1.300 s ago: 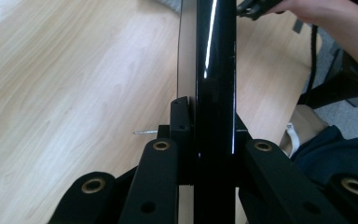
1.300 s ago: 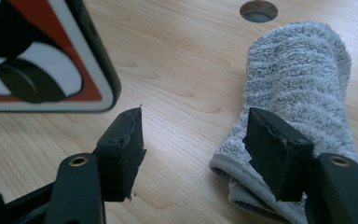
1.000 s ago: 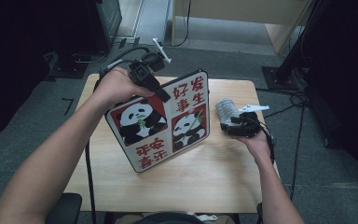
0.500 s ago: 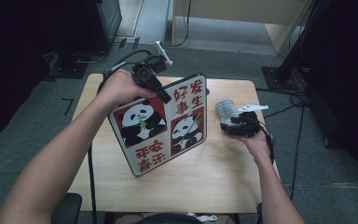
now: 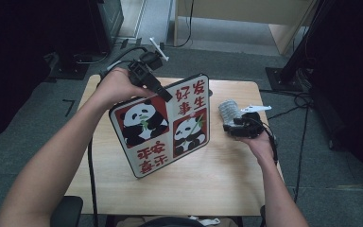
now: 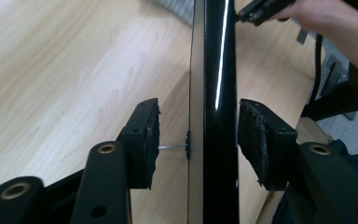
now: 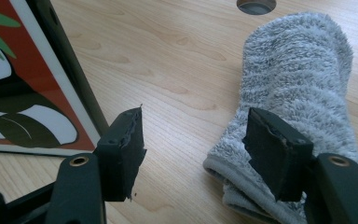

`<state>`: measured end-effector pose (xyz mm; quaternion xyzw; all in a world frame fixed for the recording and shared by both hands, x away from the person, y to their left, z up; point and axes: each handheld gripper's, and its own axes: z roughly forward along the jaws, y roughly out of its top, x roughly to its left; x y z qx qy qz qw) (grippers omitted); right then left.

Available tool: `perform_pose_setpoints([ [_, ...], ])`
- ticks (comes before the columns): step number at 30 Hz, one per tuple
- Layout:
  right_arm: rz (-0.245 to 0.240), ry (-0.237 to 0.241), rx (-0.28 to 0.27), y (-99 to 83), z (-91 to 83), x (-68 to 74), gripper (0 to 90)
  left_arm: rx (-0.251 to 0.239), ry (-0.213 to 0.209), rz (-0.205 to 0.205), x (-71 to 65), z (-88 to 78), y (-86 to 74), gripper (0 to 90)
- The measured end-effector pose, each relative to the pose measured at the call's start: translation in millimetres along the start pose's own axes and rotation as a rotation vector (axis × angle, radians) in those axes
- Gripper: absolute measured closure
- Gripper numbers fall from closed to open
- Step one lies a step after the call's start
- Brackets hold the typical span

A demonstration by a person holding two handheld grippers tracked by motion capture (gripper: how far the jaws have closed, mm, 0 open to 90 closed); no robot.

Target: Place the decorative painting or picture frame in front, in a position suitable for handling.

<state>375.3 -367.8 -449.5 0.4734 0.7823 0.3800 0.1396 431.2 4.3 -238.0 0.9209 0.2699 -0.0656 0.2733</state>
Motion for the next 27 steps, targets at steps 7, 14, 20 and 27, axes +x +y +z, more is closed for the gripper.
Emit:
perform_pose_setpoints([
  [7, 0.008, 0.000, 0.007, 5.1, 1.0, 0.1, 37.5, -0.084, 0.008, 0.015, 2.8, -21.0, -21.4, 40.4],
  [14, -0.012, -0.015, 0.029, 8.8, 2.6, -4.5, 37.6, -0.155, 0.011, 0.014, 8.2, -37.9, -48.0, 35.2],
  [20, 0.005, -0.029, 0.014, 14.4, 0.4, -14.3, 37.7, -0.186, 0.021, 0.006, 11.9, -47.0, -69.7, 34.5],
  [27, 0.031, -0.069, 0.005, 18.4, 3.1, -30.7, 37.4, -0.232, 0.027, 0.021, 7.0, -62.3, -89.4, 33.3],
])
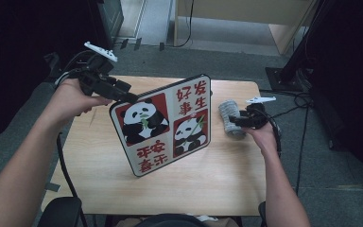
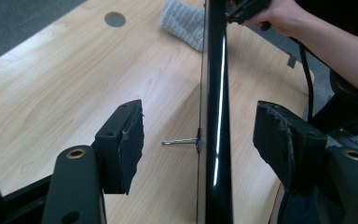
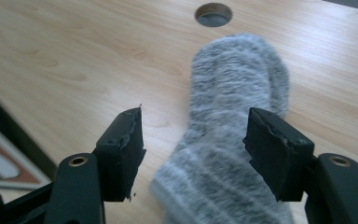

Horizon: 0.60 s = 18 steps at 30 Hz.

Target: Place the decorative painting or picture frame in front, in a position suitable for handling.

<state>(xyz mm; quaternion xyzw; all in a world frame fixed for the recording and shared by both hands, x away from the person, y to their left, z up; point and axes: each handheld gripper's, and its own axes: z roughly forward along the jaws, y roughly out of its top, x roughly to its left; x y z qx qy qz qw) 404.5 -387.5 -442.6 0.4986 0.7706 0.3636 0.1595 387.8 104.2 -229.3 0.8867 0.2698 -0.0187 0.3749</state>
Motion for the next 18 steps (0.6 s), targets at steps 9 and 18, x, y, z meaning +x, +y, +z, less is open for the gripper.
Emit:
perform_pose_setpoints([
  [9, 0.050, -0.029, 0.030, 3.6, 22.6, -19.8, 37.2, -0.020, 0.024, 0.006, -7.8, -9.2, -27.5, 31.6],
  [18, 0.121, -0.032, 0.059, 2.6, 46.5, -33.9, 38.4, -0.055, 0.026, -0.003, -11.9, -8.9, -53.5, 29.3],
])
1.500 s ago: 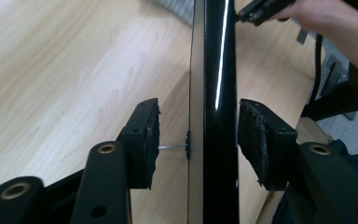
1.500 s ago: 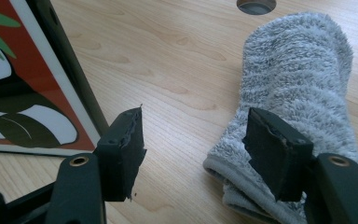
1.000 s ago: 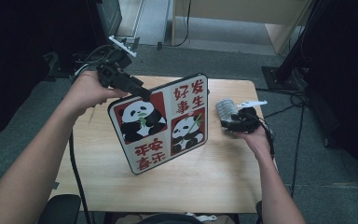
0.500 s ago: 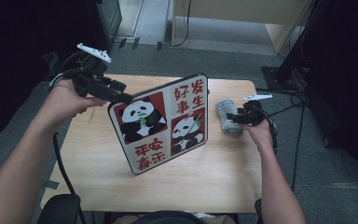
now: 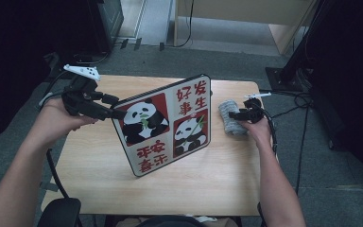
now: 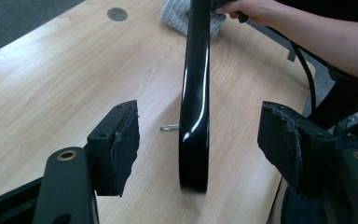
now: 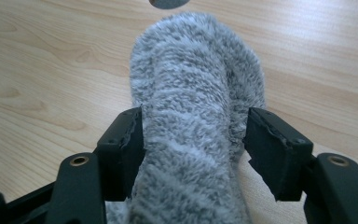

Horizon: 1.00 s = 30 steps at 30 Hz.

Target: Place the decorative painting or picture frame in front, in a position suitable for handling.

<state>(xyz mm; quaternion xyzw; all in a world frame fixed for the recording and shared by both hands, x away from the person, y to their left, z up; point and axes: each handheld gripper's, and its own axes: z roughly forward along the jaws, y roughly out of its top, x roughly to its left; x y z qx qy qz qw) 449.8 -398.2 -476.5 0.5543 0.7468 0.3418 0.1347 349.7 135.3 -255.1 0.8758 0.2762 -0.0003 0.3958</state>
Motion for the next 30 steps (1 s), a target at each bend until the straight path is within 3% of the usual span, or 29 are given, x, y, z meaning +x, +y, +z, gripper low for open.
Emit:
perform_pose_setpoints([
  [2, 0.010, 0.006, 0.020, -0.4, 4.0, -1.2, 38.9, -0.004, 0.000, -0.007, 0.8, 0.4, -6.3, 29.3],
  [9, -0.047, -0.010, 0.071, -3.6, 18.5, 3.8, 42.1, -0.034, 0.013, -0.017, -0.8, -3.2, -28.1, 29.5],
  [17, -0.010, -0.025, 0.064, -6.4, 23.9, 0.6, 54.3, -0.053, 0.007, -0.036, 0.6, 5.7, -50.9, 30.1],
  [22, -0.036, -0.037, 0.079, -6.6, 24.8, 4.6, 63.4, -0.051, 0.004, -0.046, 1.3, 12.3, -61.7, 30.5],
  [27, 0.008, -0.008, 0.094, -5.7, 23.0, 1.5, 66.8, -0.049, 0.010, -0.051, 1.6, 19.0, -68.0, 31.7],
  [30, 0.039, 0.013, 0.105, -4.2, 20.8, -1.3, 68.3, -0.062, 0.036, -0.014, 1.3, 21.1, -69.5, 34.5],
])
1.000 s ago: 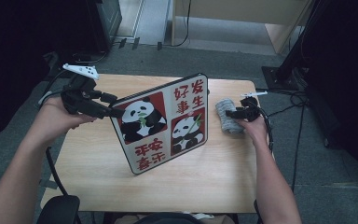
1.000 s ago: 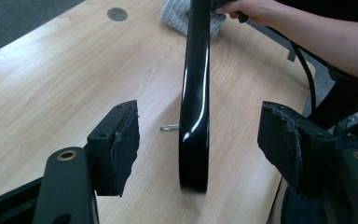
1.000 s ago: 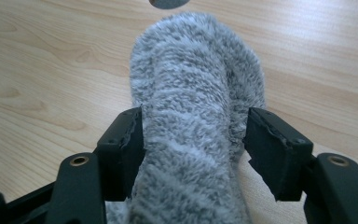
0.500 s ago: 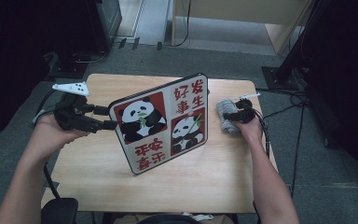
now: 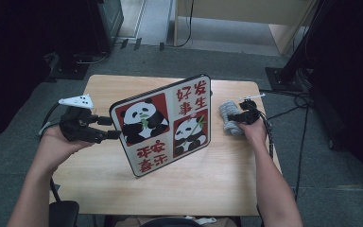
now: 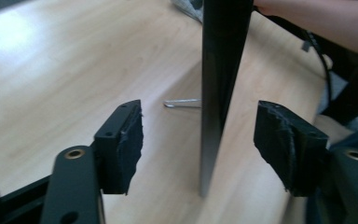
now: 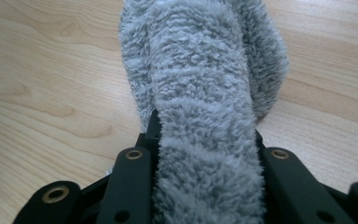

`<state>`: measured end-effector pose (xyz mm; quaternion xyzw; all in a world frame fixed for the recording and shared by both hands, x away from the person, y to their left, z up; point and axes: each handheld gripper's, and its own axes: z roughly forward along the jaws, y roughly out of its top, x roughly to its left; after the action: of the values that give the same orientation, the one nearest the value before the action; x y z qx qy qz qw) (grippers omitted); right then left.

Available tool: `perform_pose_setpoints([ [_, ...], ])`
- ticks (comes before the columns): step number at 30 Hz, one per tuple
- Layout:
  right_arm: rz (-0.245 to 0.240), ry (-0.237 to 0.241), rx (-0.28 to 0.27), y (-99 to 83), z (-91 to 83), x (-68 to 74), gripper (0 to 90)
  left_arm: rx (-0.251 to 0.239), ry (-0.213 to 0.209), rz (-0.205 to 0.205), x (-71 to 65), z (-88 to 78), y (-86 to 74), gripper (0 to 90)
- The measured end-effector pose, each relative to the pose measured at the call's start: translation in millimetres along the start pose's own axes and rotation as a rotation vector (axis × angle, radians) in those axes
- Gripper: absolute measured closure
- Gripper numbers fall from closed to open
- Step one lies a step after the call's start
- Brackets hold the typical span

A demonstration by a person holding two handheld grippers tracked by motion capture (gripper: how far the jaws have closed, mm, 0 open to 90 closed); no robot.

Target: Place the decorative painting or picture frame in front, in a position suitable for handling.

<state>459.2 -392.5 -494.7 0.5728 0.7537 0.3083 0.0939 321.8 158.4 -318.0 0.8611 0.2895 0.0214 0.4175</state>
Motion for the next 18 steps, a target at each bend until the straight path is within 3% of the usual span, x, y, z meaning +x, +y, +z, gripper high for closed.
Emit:
perform_pose_setpoints([
  [3, 0.017, 0.013, 0.008, 0.9, -1.9, -0.2, 68.5, 0.005, -0.033, -0.032, 2.8, 5.6, -1.6, 35.2],
  [11, -0.032, 0.020, 0.022, 4.1, -9.3, 6.4, 68.6, 0.022, -0.059, -0.053, 3.3, 20.6, -8.1, 36.7],
  [13, -0.045, 0.021, 0.014, 5.2, -13.5, 8.6, 68.6, 0.010, -0.062, -0.082, 5.1, 22.3, -9.4, 37.6],
  [18, -0.073, 0.039, 0.015, 12.1, -28.5, 16.8, 68.4, -0.012, -0.093, -0.101, 9.1, 26.5, -12.2, 40.1],
])
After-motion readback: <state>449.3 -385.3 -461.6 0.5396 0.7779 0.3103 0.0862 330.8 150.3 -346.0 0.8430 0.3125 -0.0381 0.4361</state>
